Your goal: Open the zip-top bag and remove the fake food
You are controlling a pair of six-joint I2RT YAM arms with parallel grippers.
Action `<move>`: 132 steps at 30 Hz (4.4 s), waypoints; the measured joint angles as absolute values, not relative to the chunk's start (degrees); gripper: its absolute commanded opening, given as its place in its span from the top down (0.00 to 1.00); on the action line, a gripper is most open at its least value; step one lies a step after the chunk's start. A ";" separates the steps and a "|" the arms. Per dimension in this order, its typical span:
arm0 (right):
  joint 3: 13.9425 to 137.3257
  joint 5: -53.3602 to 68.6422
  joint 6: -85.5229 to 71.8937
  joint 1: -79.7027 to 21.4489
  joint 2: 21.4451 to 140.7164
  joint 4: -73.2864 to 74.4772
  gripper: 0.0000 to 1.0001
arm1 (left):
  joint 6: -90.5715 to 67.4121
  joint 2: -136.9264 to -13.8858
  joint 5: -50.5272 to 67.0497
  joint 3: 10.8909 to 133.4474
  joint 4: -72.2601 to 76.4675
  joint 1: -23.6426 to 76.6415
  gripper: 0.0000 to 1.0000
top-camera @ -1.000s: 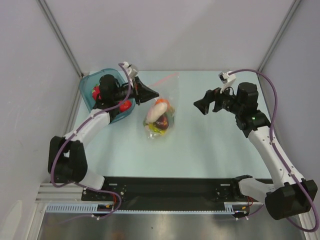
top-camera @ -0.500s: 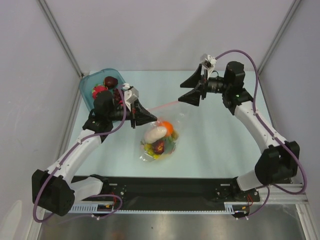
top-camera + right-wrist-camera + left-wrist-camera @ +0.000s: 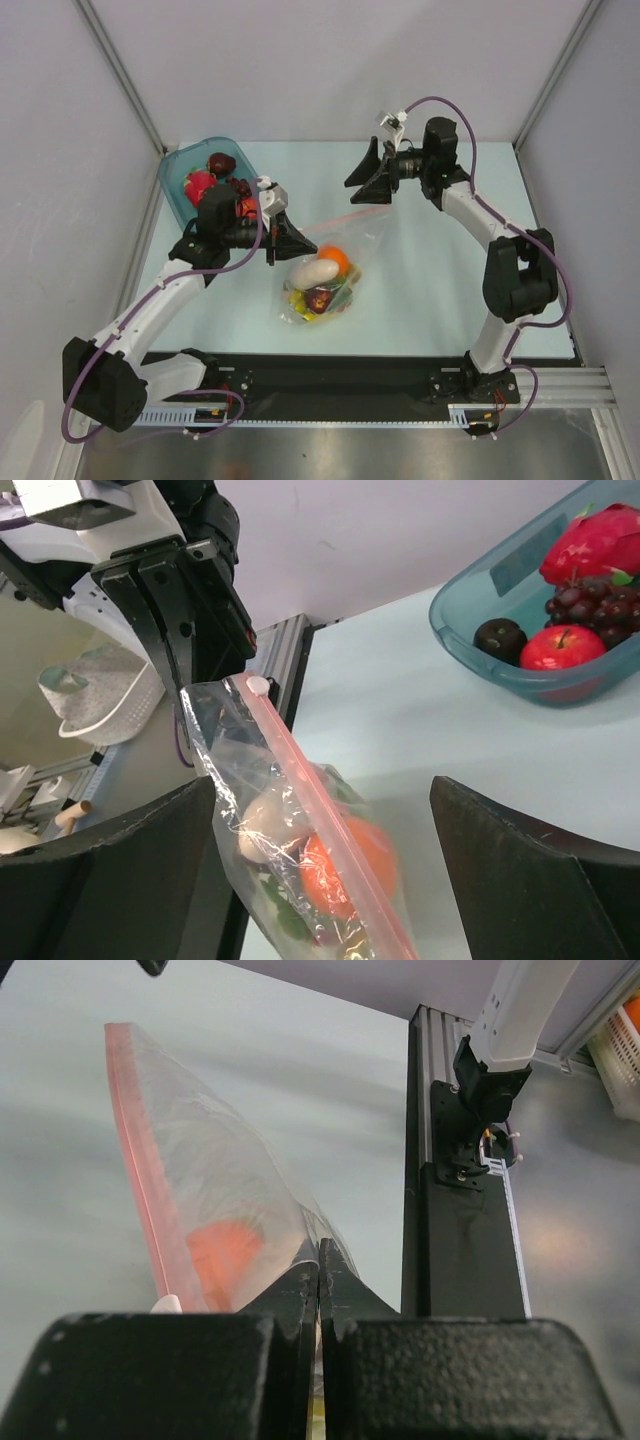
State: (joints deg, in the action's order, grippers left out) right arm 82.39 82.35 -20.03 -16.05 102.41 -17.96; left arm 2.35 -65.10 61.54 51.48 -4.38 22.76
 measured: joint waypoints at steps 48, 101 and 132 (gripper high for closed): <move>77.95 85.54 -89.82 -20.64 108.03 -73.91 0.24 | 6.09 -65.69 47.59 54.13 -9.63 23.51 1.00; 82.04 48.07 -0.84 -14.50 87.31 28.34 0.01 | 13.21 -68.53 40.51 56.12 -13.19 30.39 1.00; 61.06 28.27 12.51 -37.41 77.78 8.21 0.97 | 3.42 -66.41 37.91 52.60 -6.15 30.48 0.32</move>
